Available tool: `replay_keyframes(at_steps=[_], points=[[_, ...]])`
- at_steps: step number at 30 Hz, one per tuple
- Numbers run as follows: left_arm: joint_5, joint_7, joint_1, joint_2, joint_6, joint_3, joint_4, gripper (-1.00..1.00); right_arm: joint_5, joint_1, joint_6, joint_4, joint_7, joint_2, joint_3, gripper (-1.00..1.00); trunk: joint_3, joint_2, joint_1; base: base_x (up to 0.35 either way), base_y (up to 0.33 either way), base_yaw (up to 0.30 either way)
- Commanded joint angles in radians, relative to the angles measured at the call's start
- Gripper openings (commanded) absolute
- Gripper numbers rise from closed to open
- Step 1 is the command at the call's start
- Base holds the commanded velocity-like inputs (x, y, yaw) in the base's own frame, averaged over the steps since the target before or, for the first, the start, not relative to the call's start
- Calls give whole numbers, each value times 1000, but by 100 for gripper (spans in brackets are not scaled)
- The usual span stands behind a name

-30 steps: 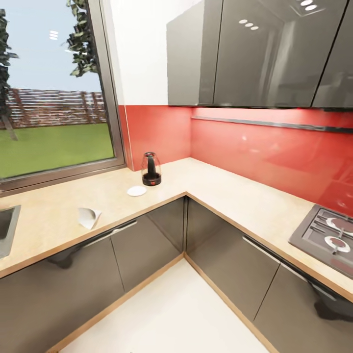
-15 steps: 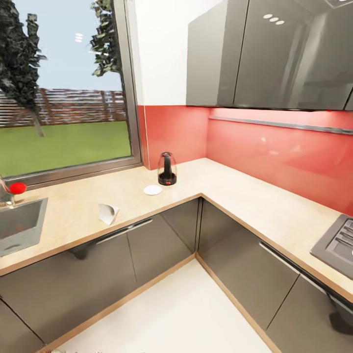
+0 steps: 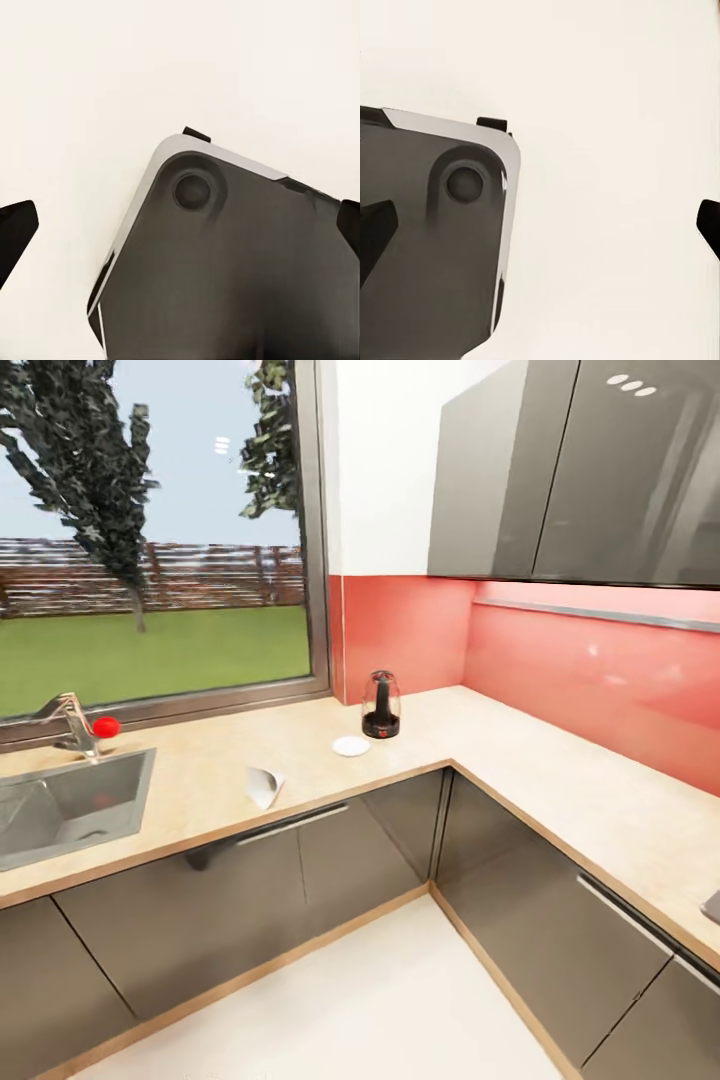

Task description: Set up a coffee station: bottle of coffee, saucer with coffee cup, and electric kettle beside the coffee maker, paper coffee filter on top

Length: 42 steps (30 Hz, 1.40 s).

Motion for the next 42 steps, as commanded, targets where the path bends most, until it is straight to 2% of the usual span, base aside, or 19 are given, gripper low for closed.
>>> replay_keyframes(at_steps=[1, 11, 14, 22, 42], points=[[0, -2, 0, 0, -3, 4, 2, 100, 10, 0, -4, 0, -2, 0, 4, 100, -1, -1, 0, 0, -161, 156], [0, -2, 0, -1, -6, 4, 6, 100, 13, 0, -24, 1, -12, 2, 12, 100, -1, -1, 0, 0, -264, 102], [-6, -2, 0, -10, -6, 2, 7, 100, 14, 0, -25, 1, -18, 3, 12, 100, -1, -1, 0, 0, -176, 267], [-7, -2, 0, -17, -48, 1, 19, 100, 14, 0, -25, 1, -20, 3, 13, 100, -1, -1, 0, 0, -27, 276], [-8, -3, 0, -23, -50, -1, 22, 100, 14, 0, -25, 3, -26, 3, 13, 100, -1, -1, 0, 0, 0, 277]])
